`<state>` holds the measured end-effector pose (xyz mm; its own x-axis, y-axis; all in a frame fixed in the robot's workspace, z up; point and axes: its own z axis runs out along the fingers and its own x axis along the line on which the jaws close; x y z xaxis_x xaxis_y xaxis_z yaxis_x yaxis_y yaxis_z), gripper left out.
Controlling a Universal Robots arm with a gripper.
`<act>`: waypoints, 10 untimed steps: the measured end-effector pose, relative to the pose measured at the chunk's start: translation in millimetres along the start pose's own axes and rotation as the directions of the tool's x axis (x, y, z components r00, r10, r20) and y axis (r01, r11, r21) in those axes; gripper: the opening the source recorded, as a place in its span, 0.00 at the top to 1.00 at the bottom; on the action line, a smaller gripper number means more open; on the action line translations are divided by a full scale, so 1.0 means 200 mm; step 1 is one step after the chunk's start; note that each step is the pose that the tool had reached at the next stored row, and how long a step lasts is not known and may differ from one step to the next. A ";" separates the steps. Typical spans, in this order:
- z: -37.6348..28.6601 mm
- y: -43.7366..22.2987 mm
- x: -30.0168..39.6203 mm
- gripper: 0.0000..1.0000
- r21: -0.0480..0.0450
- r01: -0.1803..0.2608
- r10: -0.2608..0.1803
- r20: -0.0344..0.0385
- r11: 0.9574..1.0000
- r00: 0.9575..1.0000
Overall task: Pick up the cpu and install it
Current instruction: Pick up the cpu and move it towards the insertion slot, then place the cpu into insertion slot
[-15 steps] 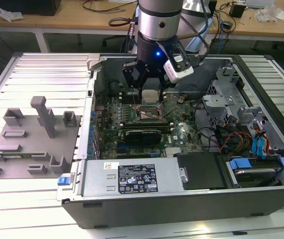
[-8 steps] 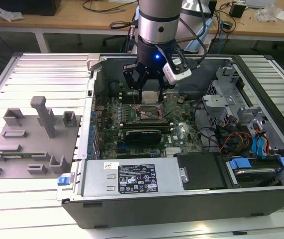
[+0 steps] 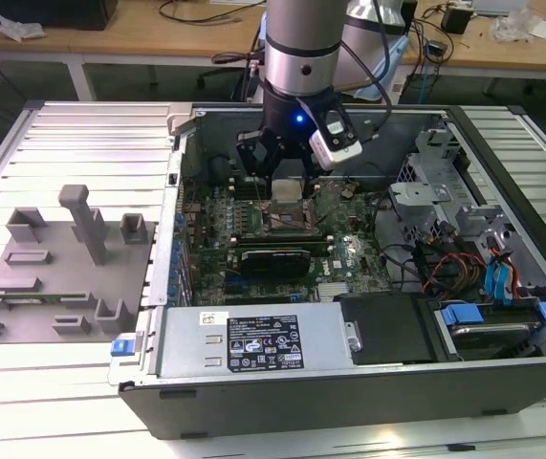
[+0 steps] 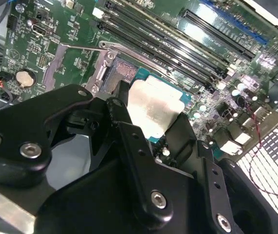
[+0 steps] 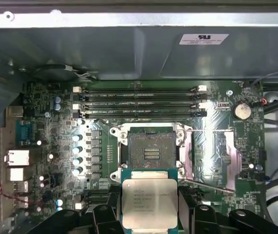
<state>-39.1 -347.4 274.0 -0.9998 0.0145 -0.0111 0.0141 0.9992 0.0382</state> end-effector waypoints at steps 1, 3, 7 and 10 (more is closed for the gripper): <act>0.006 0.001 0.000 0.45 0.000 0.000 0.000 0.000 1.000 1.000; 0.018 0.002 0.000 0.45 0.000 0.000 0.000 0.000 1.000 1.000; 0.030 0.003 0.000 0.45 0.000 0.000 0.000 0.000 1.000 1.000; 0.031 0.003 0.000 0.45 0.000 0.000 0.000 0.000 1.000 1.000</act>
<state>-39.1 -346.5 267.7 -0.9998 0.0145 -0.0111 0.0141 0.9992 0.0382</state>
